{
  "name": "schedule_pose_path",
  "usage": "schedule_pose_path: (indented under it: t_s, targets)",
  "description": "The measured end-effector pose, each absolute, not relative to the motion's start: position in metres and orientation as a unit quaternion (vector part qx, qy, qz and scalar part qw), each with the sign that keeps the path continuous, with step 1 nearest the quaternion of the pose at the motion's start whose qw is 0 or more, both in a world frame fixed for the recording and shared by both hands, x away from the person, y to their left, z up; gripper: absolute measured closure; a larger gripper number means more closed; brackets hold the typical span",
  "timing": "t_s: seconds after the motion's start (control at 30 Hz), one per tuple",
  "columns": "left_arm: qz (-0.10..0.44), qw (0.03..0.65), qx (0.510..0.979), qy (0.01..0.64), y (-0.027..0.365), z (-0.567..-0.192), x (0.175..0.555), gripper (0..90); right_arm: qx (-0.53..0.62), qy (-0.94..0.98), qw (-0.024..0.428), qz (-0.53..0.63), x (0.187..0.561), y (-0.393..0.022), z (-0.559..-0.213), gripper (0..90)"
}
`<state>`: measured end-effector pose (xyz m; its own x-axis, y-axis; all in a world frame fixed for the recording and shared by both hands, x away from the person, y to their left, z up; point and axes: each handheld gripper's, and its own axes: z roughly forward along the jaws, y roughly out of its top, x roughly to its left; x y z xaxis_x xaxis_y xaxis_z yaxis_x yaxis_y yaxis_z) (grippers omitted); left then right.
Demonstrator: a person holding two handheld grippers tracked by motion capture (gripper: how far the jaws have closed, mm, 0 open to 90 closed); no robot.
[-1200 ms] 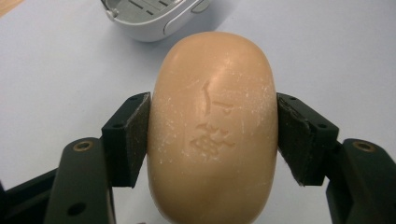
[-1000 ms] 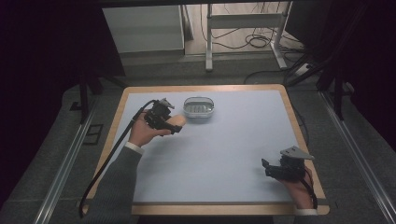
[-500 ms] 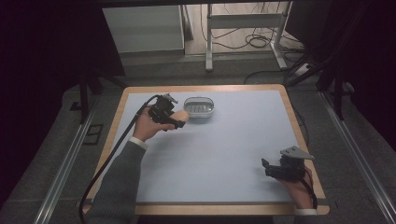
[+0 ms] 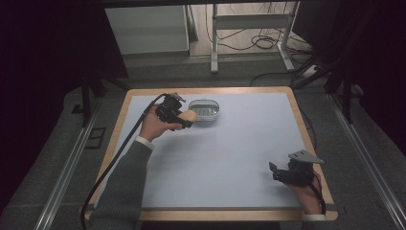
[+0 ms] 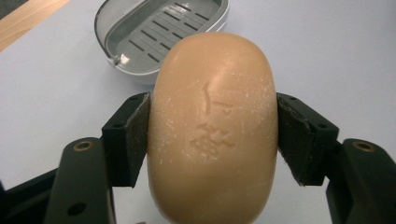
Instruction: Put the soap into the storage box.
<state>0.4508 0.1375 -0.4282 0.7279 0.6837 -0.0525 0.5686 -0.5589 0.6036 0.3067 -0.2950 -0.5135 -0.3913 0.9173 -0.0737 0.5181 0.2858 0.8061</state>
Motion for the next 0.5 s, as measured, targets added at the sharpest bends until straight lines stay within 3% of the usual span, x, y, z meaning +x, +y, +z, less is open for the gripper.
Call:
schedule_pose_path:
  t_s: [0.5]
  targets:
    - [0.101, 0.309, 0.881, 0.344, 0.123, -0.413, 0.460, 32.4, 0.478, 0.753, 0.276, 0.358, 0.307, -0.295, -0.514, 8.8]
